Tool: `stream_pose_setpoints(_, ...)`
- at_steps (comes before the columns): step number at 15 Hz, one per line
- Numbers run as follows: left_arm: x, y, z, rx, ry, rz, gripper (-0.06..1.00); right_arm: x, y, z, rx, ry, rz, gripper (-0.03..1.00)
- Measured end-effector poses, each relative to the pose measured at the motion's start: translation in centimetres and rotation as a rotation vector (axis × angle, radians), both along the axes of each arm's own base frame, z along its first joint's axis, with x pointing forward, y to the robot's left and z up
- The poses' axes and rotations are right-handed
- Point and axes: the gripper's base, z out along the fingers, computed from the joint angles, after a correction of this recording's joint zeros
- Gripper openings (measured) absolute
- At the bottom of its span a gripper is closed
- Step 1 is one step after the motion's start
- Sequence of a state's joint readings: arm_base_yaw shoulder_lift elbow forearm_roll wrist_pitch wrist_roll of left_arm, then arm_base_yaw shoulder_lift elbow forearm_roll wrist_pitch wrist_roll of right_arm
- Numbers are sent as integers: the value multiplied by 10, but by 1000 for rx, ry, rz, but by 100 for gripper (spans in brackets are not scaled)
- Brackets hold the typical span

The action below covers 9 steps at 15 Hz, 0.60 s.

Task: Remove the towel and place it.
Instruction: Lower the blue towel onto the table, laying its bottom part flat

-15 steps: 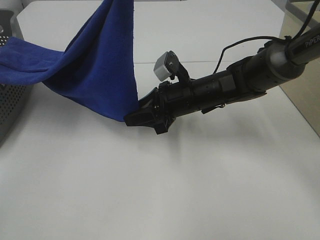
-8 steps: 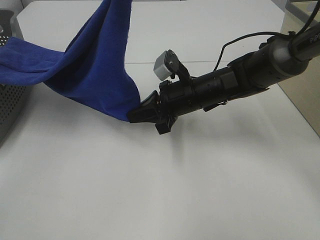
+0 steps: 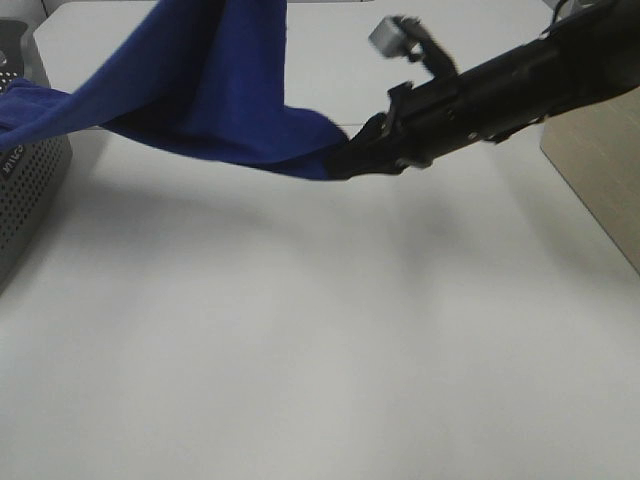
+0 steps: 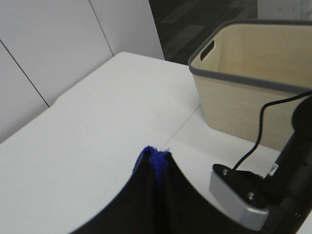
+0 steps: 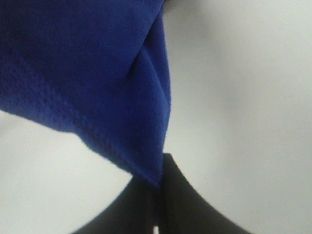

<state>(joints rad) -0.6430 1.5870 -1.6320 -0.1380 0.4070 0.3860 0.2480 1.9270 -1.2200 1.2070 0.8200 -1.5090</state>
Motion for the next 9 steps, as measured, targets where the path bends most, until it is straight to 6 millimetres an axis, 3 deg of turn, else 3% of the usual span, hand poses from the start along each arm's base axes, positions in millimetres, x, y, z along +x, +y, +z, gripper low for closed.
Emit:
stream_pose_setpoints(5,-3,6,54,-219,-158,45,0,-13,-83,134,-79,-368,-236,2)
stream_pose_setpoints(7,-4,8,70,-319,-238,51,0,-18,-102,186,-109,-496,-313,2)
stream_pose_setpoints(9,-6,10,82,-389,-292,52,0,-19,-109,224,-148,-584,-355,2)
